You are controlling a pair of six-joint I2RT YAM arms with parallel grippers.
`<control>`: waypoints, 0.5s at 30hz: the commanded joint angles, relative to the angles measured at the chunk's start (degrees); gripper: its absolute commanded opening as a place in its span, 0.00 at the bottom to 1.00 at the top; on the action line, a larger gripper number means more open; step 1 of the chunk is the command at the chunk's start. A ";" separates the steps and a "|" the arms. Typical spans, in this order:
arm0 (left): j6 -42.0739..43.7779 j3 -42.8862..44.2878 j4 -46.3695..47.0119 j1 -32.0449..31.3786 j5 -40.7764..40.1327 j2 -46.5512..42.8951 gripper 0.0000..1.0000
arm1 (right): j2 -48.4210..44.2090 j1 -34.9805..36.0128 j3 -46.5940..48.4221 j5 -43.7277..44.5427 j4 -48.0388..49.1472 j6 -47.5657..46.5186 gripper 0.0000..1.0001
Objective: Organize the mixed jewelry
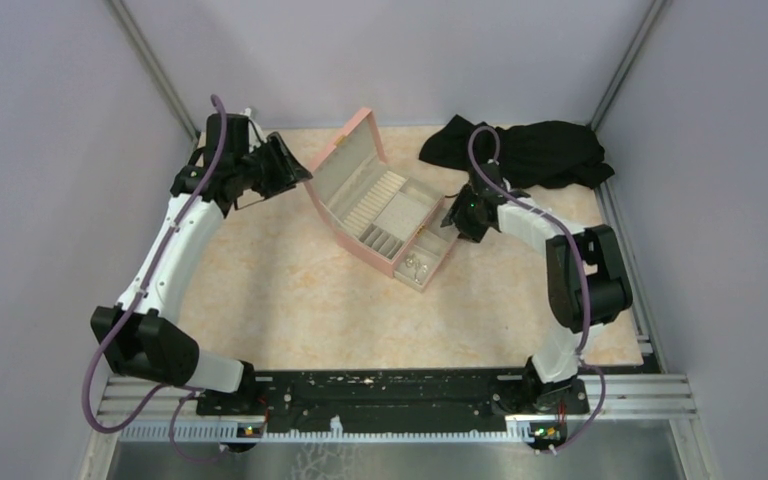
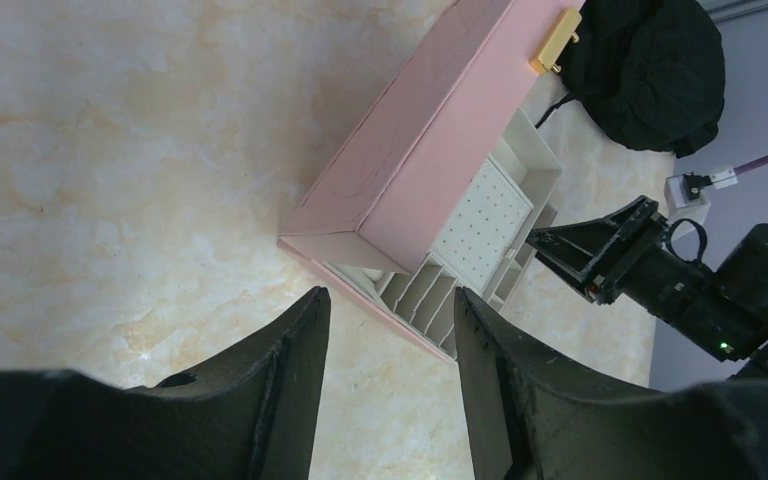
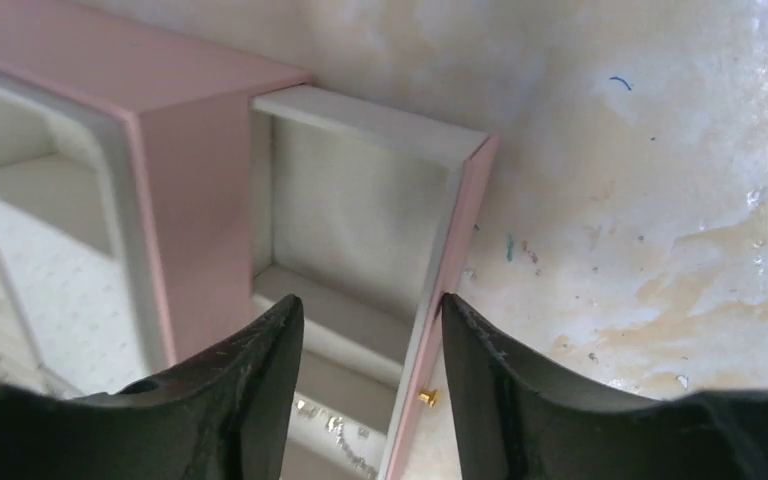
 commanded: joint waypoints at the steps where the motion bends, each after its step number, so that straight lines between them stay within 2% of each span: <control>1: 3.25 2.75 -0.47 0.86 -1.54 -1.95 0.56 | -8.06 -3.24 -1.23 -5.05 6.49 -4.41 0.53; 4: 4.29 4.38 -0.08 1.73 -2.90 -1.38 0.56 | -13.13 -6.36 -7.48 -5.47 8.50 -4.78 0.53; 6: 4.59 5.85 0.45 3.24 -3.72 0.16 0.57 | -14.01 -7.36 -10.30 -4.55 8.69 -4.88 0.48; 10: 2.92 7.35 4.39 9.48 -0.59 4.90 0.56 | -11.70 -7.71 -11.65 -5.02 7.81 -3.42 0.10; 11: 3.00 7.83 5.64 10.13 -1.46 6.42 0.56 | -10.98 -7.72 -11.71 -5.69 8.25 -2.94 0.04; 13: 3.41 10.19 6.15 10.35 -3.47 10.28 0.56 | -9.47 -7.72 -11.65 -6.64 9.12 -2.10 0.00; 15: 3.00 11.14 8.50 10.92 -0.68 14.11 0.56 | -7.88 -7.74 -11.17 -6.81 9.11 -1.58 0.00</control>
